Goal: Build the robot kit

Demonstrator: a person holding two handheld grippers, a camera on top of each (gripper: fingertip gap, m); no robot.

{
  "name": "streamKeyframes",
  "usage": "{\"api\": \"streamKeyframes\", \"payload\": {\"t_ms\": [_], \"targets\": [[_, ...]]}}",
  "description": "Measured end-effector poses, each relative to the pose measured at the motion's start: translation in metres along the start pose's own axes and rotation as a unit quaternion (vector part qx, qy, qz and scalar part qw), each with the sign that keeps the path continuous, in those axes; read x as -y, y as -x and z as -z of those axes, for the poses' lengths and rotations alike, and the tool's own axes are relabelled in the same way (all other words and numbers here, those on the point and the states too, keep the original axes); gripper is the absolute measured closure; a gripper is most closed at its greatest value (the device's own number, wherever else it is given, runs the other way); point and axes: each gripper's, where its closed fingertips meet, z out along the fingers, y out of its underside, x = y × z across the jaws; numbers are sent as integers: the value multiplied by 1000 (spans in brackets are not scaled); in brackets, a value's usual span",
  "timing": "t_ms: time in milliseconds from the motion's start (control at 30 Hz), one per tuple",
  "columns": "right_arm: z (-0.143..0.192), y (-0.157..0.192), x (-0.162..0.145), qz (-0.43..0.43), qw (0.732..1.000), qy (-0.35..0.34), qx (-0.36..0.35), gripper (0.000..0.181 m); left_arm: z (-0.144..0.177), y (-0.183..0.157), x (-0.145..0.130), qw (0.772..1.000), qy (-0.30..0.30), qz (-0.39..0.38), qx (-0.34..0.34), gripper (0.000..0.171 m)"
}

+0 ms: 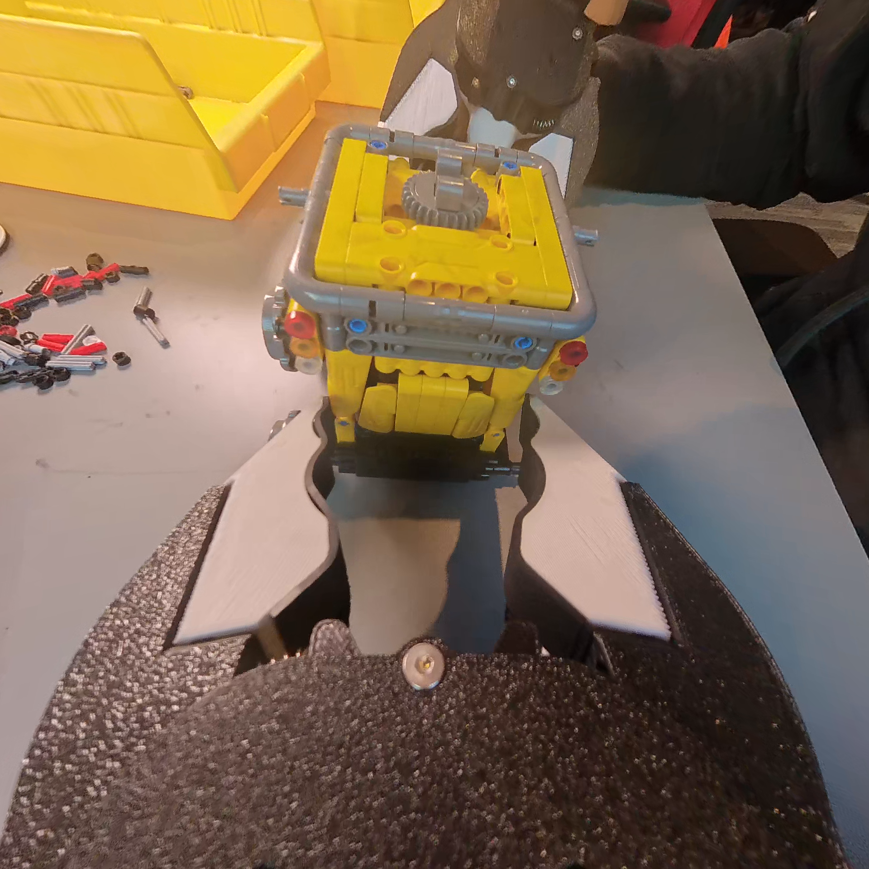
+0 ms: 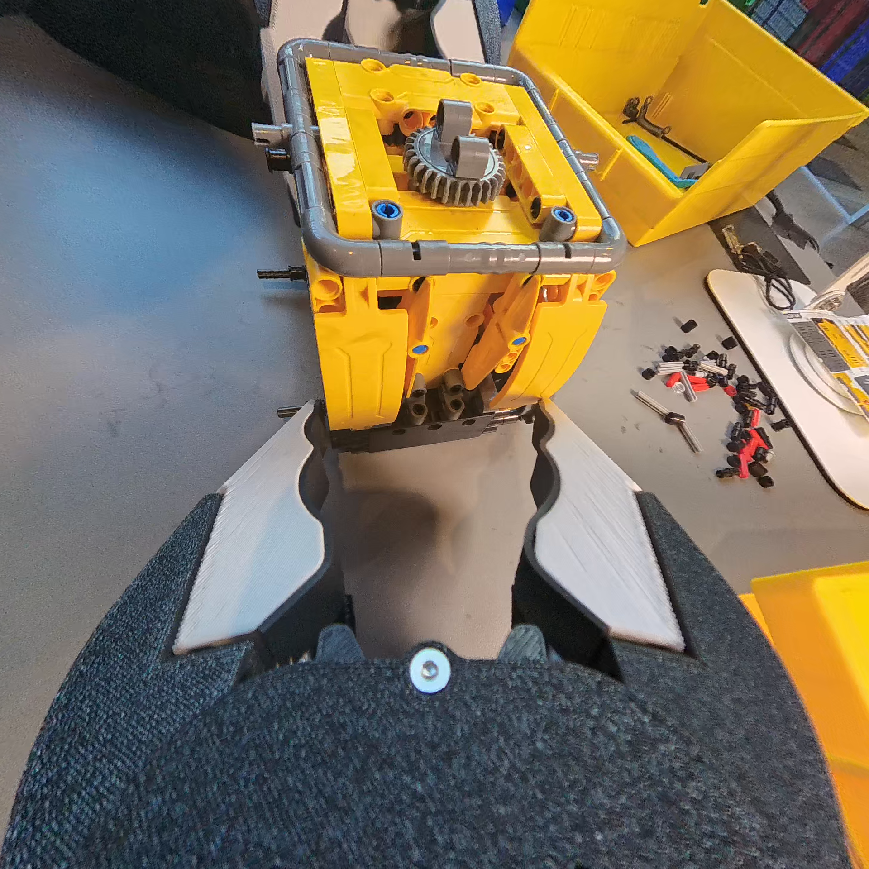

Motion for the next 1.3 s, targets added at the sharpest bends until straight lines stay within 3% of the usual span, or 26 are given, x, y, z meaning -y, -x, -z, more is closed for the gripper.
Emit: {"api": "streamKeyframes", "payload": {"t_ms": [567,700,867,967,1100,1300], "targets": [[5,-3,5,-4,1000,-20,-6,106,7,6,4,1000,-14,-7,22,96],[17,-3,20,-40,996,-75,18,103,23,9,12,998,-56,-15,30,84],[43,-16,50,-91,980,-172,28,102,44,14,21,994,-91,-31,57,81],[58,-41,60,-114,968,-220,-28,110,63,26,36,985,-142,-16,95,83],[72,-87,61,-123,951,-242,-148,126,96,56,62,953,-243,13,180,97],[85,-163,82,-114,929,-218,-276,149,130,117,81,903,-246,-5,352,120]]}}
